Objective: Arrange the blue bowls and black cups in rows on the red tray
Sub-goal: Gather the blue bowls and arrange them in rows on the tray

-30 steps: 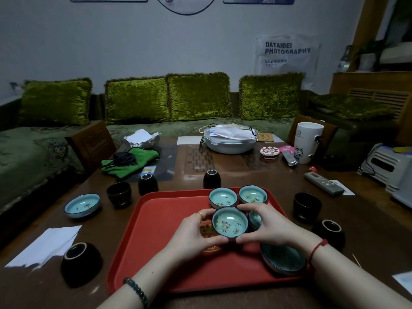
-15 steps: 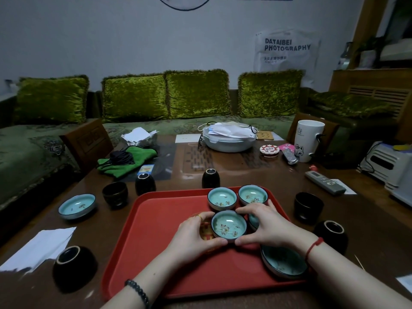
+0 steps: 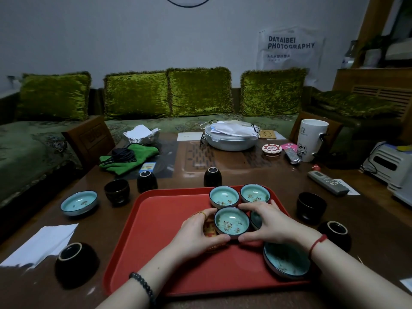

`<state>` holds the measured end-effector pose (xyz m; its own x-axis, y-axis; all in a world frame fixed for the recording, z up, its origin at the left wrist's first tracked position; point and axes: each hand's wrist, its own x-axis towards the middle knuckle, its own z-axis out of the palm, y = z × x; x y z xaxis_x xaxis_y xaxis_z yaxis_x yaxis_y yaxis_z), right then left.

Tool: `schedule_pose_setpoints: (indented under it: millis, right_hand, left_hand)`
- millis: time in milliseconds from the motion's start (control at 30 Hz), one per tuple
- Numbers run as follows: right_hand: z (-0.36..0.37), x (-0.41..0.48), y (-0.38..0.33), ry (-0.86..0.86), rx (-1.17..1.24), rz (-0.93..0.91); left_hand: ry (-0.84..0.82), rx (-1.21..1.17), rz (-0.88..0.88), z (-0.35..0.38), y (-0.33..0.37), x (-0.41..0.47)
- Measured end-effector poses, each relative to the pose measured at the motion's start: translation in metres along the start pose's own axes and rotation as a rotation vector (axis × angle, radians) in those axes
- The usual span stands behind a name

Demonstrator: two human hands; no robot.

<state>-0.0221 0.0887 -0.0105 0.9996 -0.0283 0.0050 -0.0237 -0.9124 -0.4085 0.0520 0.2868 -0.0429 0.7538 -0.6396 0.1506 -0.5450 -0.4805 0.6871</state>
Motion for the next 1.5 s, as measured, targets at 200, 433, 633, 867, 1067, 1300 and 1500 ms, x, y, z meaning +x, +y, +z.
schedule_pose_setpoints:
  millis: [200,433,633,867,1067,1300,1500]
  right_hand:
    - [-0.012,0.003,-0.004,0.033,0.052,-0.056]
    - [-0.02,0.009,-0.049,0.066,0.139,-0.235]
    - [-0.012,0.027,-0.111,0.096,0.124,-0.416]
    - [0.02,0.07,-0.18,0.065,0.207,-0.485]
    - [0.06,0.108,-0.226,-0.003,0.268,-0.47]
    - [0.103,0.146,-0.256,-0.133,0.282,-0.398]
    - [0.136,0.175,-0.269,-0.164,0.341,-0.339]
  left_hand:
    - [0.034,0.062,0.005,-0.02,0.004,-0.009]
    - [0.137,0.139,0.055,-0.073,0.01,-0.03]
    - [0.226,0.165,0.026,-0.13,-0.004,-0.058]
    - [0.353,0.216,-0.109,-0.193,-0.05,-0.09]
    - [0.4,0.195,-0.243,-0.223,-0.099,-0.11]
    - [0.391,0.165,-0.355,-0.23,-0.156,-0.114]
    - [0.356,0.137,-0.396,-0.231,-0.196,-0.1]
